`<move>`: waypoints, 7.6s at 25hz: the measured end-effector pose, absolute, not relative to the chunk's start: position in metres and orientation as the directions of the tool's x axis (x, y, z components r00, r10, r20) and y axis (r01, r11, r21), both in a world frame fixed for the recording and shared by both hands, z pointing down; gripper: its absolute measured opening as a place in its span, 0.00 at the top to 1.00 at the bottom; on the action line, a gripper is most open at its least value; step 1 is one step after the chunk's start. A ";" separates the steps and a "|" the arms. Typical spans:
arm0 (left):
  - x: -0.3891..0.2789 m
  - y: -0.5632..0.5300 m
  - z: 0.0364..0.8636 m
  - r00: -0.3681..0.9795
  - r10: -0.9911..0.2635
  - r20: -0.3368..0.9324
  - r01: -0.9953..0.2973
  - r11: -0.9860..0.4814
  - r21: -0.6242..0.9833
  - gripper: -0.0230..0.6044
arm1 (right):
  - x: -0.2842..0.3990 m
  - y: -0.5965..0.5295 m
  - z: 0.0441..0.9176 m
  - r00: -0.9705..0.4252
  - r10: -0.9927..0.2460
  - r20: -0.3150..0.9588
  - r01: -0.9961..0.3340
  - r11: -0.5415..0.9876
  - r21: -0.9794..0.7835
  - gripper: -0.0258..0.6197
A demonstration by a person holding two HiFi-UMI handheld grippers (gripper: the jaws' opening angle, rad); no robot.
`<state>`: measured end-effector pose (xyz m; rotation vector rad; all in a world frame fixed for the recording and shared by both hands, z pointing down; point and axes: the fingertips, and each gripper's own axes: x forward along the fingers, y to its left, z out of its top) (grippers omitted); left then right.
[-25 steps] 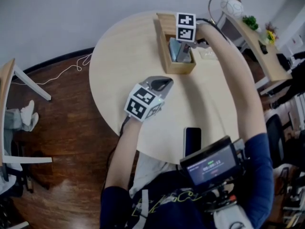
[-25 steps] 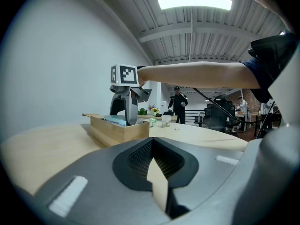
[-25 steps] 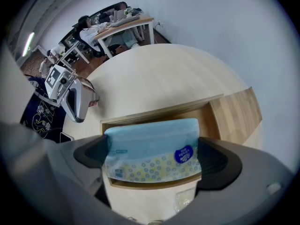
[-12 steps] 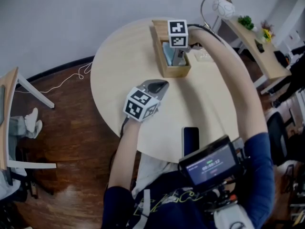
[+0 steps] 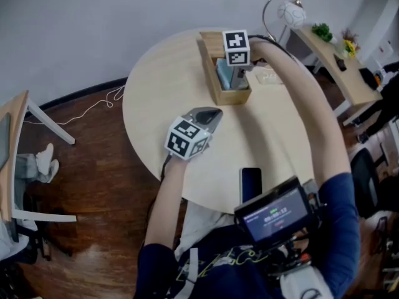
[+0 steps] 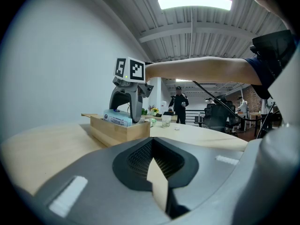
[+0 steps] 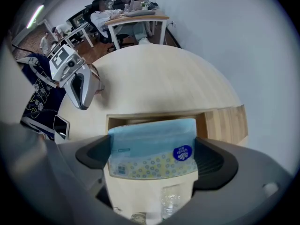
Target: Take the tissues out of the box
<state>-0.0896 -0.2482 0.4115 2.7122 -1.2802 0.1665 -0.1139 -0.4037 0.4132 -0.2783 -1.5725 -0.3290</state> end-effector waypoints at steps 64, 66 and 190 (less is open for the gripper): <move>-0.098 -0.244 0.411 0.628 -0.762 0.156 -0.777 -0.625 0.075 0.96 | -0.019 -0.385 0.319 -0.118 -0.077 0.990 0.365 0.924 0.115 0.11; -0.096 -0.244 0.411 0.628 -0.763 0.155 -0.777 -0.624 0.074 0.96 | -0.011 -0.385 0.320 -0.113 -0.077 0.991 0.355 0.928 0.113 0.11; -0.097 -0.243 0.410 0.632 -0.759 0.157 -0.774 -0.629 0.073 0.96 | 0.080 -0.366 0.401 -0.474 -0.060 0.878 0.273 0.938 0.211 0.07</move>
